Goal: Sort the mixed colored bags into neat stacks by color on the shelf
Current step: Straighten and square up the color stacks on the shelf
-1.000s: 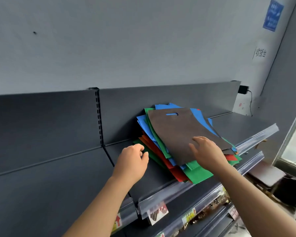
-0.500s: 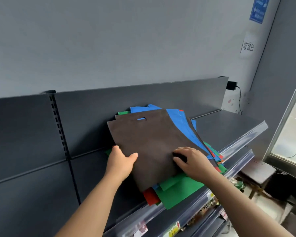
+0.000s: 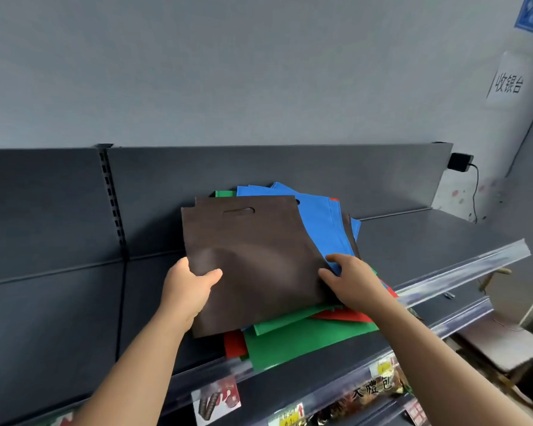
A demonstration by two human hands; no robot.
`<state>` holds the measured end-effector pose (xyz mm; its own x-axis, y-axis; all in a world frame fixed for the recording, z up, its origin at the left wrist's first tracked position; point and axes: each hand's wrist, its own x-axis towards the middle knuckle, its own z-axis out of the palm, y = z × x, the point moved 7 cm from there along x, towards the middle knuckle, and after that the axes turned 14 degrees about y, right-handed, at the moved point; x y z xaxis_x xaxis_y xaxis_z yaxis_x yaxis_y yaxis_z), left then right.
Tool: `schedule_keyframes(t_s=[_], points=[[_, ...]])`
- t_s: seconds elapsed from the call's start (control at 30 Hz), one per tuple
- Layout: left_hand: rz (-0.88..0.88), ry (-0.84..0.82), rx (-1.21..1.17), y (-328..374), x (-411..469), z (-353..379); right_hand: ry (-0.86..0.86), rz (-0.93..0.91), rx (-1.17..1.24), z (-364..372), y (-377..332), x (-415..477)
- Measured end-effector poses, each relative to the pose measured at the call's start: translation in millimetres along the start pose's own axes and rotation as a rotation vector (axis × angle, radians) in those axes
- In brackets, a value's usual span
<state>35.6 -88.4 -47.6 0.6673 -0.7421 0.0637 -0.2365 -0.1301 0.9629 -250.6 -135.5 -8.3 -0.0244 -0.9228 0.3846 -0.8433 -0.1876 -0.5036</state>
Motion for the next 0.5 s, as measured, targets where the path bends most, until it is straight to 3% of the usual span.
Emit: schedule_keyframes(t_s=[0.27, 0.5], points=[[0.036, -0.06, 0.052, 6.6, -20.9, -12.0, -0.002, -0.001, 0.134, 13.2, -17.2, 5.0], [0.135, 0.136, 0.076, 17.6, -24.3, -71.4, 0.046, -0.057, 0.276, 20.5, -50.9, 0.3]])
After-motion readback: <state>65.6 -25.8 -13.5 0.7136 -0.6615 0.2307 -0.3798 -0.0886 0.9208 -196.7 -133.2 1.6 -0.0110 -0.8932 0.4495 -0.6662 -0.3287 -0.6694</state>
